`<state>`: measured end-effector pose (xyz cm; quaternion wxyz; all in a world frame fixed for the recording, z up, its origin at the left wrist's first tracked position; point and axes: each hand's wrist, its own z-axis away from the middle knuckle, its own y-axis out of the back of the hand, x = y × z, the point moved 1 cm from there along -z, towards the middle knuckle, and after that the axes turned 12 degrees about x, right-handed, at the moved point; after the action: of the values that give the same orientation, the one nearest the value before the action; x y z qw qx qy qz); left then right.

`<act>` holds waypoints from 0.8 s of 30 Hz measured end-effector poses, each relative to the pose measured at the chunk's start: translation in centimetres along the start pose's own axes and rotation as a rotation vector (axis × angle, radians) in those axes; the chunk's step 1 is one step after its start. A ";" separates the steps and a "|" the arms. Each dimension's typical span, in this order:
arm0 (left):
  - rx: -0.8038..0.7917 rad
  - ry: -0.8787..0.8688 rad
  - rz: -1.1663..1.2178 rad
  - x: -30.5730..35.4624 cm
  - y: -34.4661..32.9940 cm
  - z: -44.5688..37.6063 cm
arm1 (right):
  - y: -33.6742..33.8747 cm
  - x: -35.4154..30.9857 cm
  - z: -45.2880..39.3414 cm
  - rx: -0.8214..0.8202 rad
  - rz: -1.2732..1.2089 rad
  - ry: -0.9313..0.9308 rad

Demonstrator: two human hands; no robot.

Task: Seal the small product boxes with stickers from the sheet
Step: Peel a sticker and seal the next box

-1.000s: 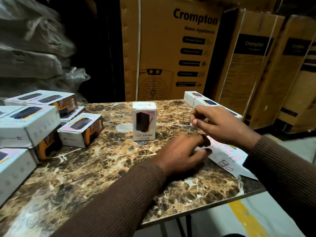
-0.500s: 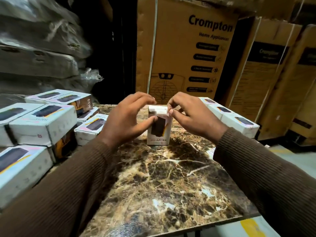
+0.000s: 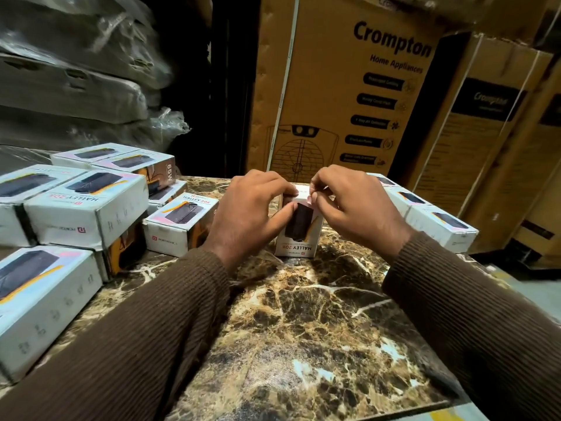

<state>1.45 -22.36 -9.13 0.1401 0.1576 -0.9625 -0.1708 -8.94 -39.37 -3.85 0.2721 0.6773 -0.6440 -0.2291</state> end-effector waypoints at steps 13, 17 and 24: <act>0.099 0.089 -0.030 1.0 -0.9 -0.1 | -0.3 -0.3 -0.4 0.004 0.062 0.019; 0.108 0.099 -0.066 1.4 -1.3 -0.1 | -0.2 -0.1 -0.4 0.029 0.008 -0.021; 0.106 0.092 -0.073 1.3 -1.4 0.0 | -0.5 -0.2 -0.6 0.036 -0.028 -0.100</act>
<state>0.67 -24.10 -9.37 0.1694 0.2074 -0.9564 -0.1170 -8.11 -39.15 -3.74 0.2239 0.6786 -0.6515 -0.2548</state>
